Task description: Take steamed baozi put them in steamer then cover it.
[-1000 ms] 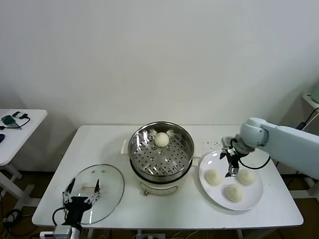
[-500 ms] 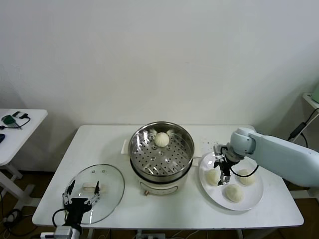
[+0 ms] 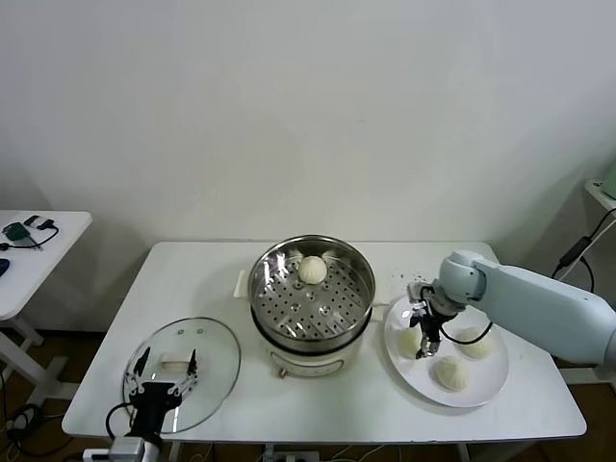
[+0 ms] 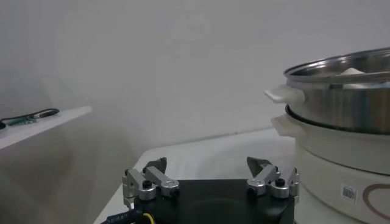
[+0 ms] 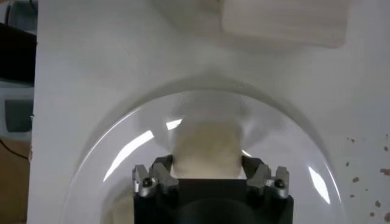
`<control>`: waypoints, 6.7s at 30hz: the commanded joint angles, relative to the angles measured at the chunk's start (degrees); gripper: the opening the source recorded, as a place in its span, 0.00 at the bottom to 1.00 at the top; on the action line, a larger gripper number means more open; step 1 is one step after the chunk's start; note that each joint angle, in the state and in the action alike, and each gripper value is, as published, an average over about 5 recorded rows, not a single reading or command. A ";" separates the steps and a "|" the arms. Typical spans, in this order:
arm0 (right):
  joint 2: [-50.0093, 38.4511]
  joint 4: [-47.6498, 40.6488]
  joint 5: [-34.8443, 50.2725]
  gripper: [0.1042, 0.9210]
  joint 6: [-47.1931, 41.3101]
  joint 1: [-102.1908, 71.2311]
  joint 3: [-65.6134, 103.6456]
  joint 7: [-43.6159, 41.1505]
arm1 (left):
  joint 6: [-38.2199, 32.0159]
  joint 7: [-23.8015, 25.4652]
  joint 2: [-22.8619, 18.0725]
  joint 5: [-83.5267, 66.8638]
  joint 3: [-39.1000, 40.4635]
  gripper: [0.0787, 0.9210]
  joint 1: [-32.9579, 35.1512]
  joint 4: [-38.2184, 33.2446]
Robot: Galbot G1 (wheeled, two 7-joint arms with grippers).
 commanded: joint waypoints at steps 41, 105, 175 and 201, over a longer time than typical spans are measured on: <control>32.31 1.31 29.06 0.72 -11.30 31.24 -17.69 10.80 | 0.07 1.32 0.46 0.23 1.67 0.88 0.99 -1.48; -20.29 20.64 3.77 0.88 1.28 18.09 -15.90 -2.31 | 1.13 0.15 -0.25 2.67 1.02 0.88 2.02 -3.10; 12.80 7.59 -10.52 0.73 53.23 49.26 -23.96 -9.90 | 1.58 0.23 -0.79 2.33 1.61 0.88 2.45 -1.86; 32.28 11.75 -21.73 0.73 53.51 25.77 -16.33 -10.13 | 1.00 0.20 -0.68 0.42 0.49 0.88 3.21 -1.18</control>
